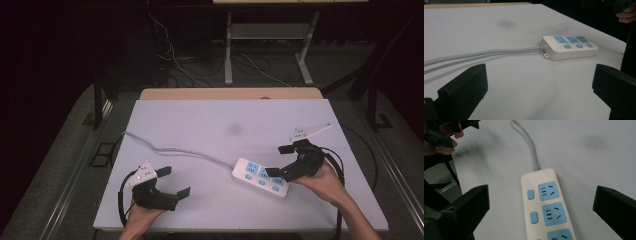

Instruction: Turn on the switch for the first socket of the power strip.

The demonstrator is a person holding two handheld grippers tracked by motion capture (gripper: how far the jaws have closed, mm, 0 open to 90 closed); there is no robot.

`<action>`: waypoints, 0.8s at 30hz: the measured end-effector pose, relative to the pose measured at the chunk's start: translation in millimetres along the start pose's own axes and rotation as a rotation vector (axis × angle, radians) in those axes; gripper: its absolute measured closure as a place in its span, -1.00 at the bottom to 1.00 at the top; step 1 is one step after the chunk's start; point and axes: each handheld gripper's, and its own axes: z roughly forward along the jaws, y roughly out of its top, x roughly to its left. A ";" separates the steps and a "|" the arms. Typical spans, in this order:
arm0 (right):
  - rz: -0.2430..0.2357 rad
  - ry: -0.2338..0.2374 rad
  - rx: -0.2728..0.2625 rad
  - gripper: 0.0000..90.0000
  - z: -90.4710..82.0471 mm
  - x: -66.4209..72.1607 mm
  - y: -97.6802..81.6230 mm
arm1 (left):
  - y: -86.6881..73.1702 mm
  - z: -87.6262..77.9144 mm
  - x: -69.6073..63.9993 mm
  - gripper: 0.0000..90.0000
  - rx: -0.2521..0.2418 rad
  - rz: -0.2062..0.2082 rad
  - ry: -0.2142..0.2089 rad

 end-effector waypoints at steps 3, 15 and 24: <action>-0.013 0.005 0.018 -0.99 5.2 0.4 4.6 | 0.1 0.9 -0.4 -1.00 0.001 0.000 -0.002; -0.030 0.023 0.064 -0.99 21.8 1.0 12.9 | 0.0 1.5 -0.2 -1.00 0.005 0.000 -0.005; -0.060 0.042 0.122 -0.99 40.4 2.7 20.7 | -0.2 1.1 0.4 -1.00 0.006 -0.001 -0.007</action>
